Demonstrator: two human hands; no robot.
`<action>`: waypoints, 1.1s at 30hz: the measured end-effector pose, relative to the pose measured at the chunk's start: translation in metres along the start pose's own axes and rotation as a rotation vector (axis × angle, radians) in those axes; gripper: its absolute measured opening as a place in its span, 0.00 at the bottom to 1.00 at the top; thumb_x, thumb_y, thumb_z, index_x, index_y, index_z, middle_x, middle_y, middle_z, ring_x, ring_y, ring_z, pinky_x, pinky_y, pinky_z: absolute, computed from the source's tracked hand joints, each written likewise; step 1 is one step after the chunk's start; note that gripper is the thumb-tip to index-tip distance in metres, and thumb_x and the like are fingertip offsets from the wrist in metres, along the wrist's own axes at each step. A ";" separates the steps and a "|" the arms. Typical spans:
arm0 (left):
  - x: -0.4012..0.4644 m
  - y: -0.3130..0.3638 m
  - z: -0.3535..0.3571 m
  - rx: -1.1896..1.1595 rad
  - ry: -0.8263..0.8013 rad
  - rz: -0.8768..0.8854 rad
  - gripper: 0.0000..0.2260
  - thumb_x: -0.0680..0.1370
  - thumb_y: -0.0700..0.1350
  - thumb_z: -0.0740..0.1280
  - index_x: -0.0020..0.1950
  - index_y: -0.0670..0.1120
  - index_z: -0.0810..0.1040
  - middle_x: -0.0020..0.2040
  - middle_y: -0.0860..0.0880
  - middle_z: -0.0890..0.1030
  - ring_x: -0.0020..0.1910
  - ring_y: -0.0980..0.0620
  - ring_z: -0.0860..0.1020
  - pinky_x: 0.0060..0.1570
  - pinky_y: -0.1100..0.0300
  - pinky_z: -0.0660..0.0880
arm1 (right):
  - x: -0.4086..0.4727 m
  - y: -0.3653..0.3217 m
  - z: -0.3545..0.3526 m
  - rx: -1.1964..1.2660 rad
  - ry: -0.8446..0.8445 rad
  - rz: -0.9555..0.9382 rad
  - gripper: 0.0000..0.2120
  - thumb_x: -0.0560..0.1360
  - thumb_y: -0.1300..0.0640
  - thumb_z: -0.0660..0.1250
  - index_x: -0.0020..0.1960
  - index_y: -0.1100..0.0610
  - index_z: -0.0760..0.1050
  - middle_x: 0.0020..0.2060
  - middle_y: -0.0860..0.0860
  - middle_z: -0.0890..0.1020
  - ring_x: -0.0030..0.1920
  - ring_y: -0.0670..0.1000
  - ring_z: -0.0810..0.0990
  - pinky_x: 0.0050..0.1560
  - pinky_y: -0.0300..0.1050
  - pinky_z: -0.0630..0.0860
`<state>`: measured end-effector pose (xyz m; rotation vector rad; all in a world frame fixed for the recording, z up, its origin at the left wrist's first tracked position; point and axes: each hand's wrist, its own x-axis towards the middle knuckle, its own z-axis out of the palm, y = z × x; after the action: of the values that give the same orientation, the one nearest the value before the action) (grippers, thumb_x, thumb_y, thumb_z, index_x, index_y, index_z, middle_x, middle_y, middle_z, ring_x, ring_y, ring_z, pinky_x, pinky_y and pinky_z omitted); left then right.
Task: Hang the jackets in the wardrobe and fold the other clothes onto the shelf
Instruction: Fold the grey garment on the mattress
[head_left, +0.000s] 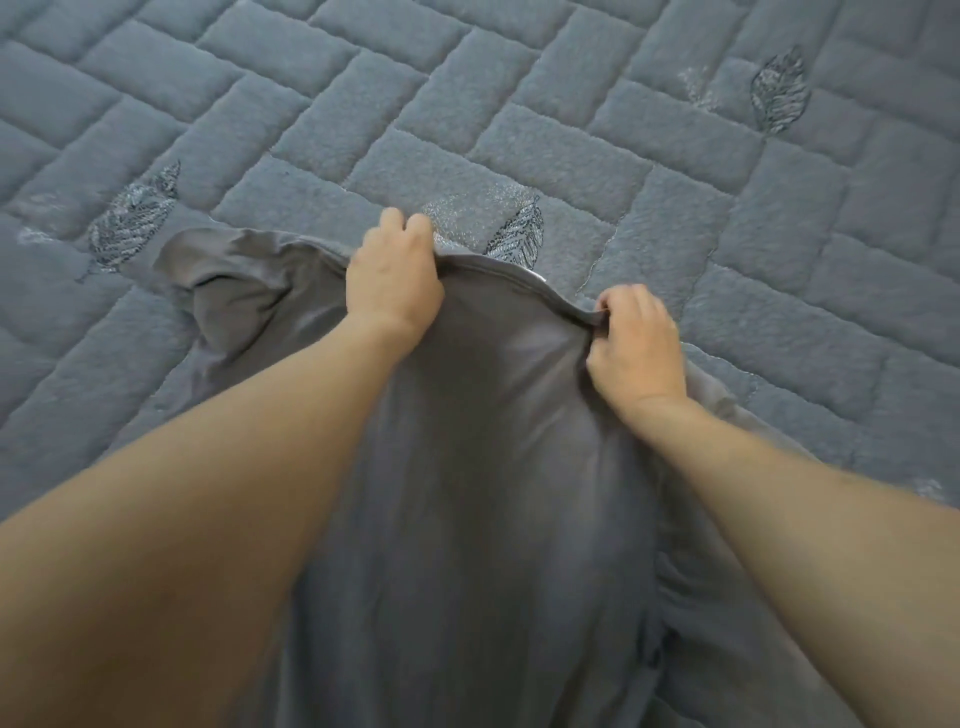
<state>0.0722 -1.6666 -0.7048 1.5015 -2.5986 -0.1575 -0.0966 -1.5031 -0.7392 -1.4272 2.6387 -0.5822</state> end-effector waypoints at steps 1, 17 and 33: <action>0.003 -0.003 -0.006 -0.095 0.038 -0.030 0.07 0.74 0.32 0.58 0.48 0.42 0.69 0.57 0.38 0.70 0.52 0.36 0.71 0.43 0.47 0.66 | 0.009 0.003 -0.014 -0.001 0.041 -0.055 0.13 0.67 0.69 0.62 0.50 0.62 0.75 0.49 0.62 0.75 0.50 0.64 0.73 0.49 0.55 0.66; -0.070 -0.119 -0.002 -0.121 0.252 -0.226 0.12 0.75 0.51 0.60 0.54 0.47 0.73 0.64 0.44 0.72 0.60 0.40 0.69 0.61 0.46 0.63 | -0.003 -0.134 0.024 0.077 -0.074 -0.451 0.21 0.74 0.48 0.60 0.60 0.59 0.76 0.60 0.58 0.76 0.61 0.60 0.75 0.61 0.57 0.68; 0.019 -0.205 -0.041 -1.397 0.009 -1.137 0.23 0.63 0.49 0.70 0.55 0.40 0.79 0.48 0.43 0.83 0.43 0.46 0.80 0.42 0.54 0.76 | 0.013 -0.173 0.118 -0.220 -0.285 -0.478 0.35 0.76 0.44 0.54 0.79 0.59 0.57 0.78 0.54 0.59 0.78 0.55 0.55 0.76 0.62 0.50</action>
<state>0.2449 -1.7860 -0.6955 1.8250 -0.6754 -1.5446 0.0621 -1.6335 -0.7834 -2.0509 2.1980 -0.0999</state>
